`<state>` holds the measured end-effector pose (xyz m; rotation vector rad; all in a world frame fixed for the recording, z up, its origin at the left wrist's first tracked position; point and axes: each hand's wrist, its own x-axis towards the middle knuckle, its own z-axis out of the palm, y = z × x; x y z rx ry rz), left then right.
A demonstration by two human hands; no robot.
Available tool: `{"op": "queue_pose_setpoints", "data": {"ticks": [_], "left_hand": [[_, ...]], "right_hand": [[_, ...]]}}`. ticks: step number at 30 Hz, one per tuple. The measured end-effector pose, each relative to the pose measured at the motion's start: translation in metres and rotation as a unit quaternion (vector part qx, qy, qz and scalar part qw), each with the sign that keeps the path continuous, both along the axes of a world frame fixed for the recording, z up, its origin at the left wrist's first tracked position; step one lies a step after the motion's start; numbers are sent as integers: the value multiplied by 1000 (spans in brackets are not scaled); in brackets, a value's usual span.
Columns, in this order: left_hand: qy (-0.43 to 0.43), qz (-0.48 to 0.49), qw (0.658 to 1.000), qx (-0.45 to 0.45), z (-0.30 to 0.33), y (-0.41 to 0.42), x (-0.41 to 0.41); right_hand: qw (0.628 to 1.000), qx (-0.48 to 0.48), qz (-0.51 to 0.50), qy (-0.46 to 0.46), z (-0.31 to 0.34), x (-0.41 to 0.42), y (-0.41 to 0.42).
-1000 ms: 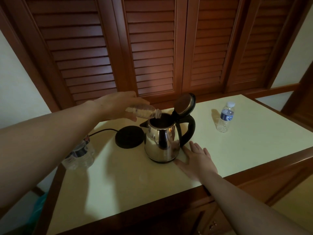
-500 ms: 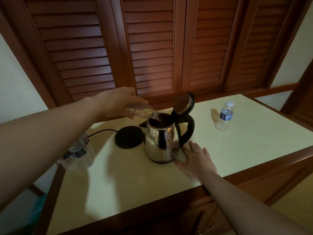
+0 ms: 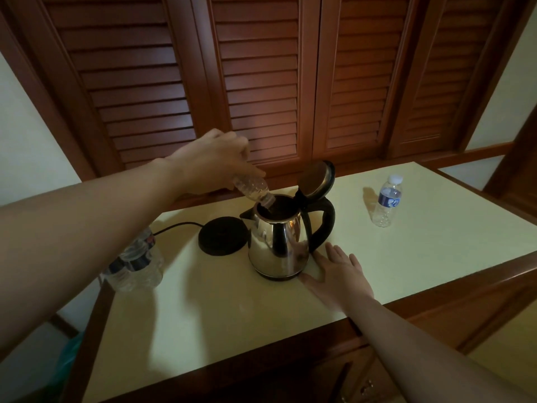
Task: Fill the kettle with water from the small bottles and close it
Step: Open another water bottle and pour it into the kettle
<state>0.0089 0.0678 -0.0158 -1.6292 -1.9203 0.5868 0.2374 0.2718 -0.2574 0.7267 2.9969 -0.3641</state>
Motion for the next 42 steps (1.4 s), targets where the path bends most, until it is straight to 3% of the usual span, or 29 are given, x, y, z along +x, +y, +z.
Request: {"op": "queue_pose_setpoints", "data": {"ticks": [5,7,9,13,16,20,22,24,26,30,36,38,42], "left_hand": [[39,-9,999,12,-10,0,-1],[3,12,999,47,-15,-6,-1],[-90,61,989,100,-25,-15,1],[-328,156,902,233,-57,-36,4],[-413,143,833,339,-91,-54,11],[-538,161,709,427,-133,-73,34],[-563,163,679,441,-155,-83,43],[-577,169,658,453,-172,-94,50],[-594,170,637,461,-186,-104,61],[-608,174,630,451,-210,-124,81],[-598,210,639,437,-222,-145,83],[-587,205,656,428,-222,-150,83],[-570,188,698,391,-219,-159,80]], "right_hand": [[1000,-1,1,1,1,1,-1],[1000,-4,0,1,1,1,-1],[1000,-3,-2,2,1,1,-1],[1000,-10,-2,21,-1,1,-1],[998,2,-4,69,-6,3,0],[978,68,17,197,-13,7,-7],[958,48,62,277,-10,10,-23],[956,-14,125,266,-2,10,-45],[967,-67,185,163,5,6,-68],[964,-83,248,43,22,-12,-102],[959,-38,279,-12,36,-32,-125],[956,-77,280,33,37,-36,-127],[925,-205,217,235,48,-44,-126]]}}
